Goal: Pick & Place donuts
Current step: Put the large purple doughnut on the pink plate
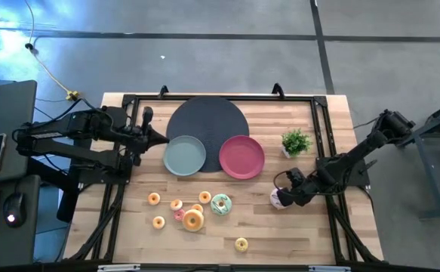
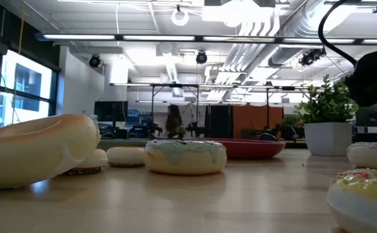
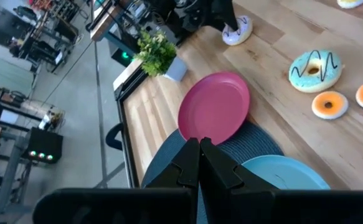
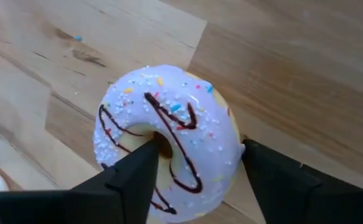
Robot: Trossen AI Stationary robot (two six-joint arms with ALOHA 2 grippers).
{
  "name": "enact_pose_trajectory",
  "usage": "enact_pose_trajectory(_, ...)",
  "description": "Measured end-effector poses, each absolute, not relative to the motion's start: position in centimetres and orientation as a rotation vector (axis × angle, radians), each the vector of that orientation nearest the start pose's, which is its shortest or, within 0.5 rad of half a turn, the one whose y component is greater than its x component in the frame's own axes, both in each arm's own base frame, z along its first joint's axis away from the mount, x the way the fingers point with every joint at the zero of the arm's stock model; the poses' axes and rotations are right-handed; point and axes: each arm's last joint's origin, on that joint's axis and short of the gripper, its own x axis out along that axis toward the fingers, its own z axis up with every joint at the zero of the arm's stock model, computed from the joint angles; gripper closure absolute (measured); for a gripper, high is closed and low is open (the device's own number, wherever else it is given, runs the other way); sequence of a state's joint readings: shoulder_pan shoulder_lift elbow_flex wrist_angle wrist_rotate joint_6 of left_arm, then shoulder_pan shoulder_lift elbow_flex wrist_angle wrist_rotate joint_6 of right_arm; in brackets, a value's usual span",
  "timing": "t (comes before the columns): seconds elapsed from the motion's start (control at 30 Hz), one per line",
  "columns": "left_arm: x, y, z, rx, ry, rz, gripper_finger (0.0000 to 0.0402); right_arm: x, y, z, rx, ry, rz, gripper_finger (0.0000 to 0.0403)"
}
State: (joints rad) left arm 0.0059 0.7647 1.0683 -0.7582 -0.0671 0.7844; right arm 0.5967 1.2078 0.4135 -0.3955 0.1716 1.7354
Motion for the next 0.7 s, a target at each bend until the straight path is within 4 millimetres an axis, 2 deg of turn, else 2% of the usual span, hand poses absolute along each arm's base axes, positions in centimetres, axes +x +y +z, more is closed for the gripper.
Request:
enact_pose_trajectory(0.1,13.2,0.3,37.4,0.781,0.462,-0.102,0.0402,14.9,9.4,12.8,1.07,1.039,-0.645,0.0229)
enact_pose_trajectory(0.27,13.2,0.3,37.4,0.781,0.462,-0.102,0.0402,15.0,9.5,12.8,1.079,1.024,-0.636,0.0324)
enact_pose_trajectory(0.4,13.2,0.3,37.4,0.781,0.464,-0.095,0.0402,15.7,9.7,13.7,1.139,0.911,-0.56,0.0385)
enact_pose_trajectory(0.53,13.2,0.3,37.4,0.781,0.464,-0.095,0.0402,16.8,9.8,16.4,1.166,0.758,-0.524,0.0383)
enact_pose_trajectory(0.7,13.2,0.3,37.4,0.782,0.467,-0.089,0.0402,18.8,8.3,20.5,1.102,0.633,-0.586,0.0372)
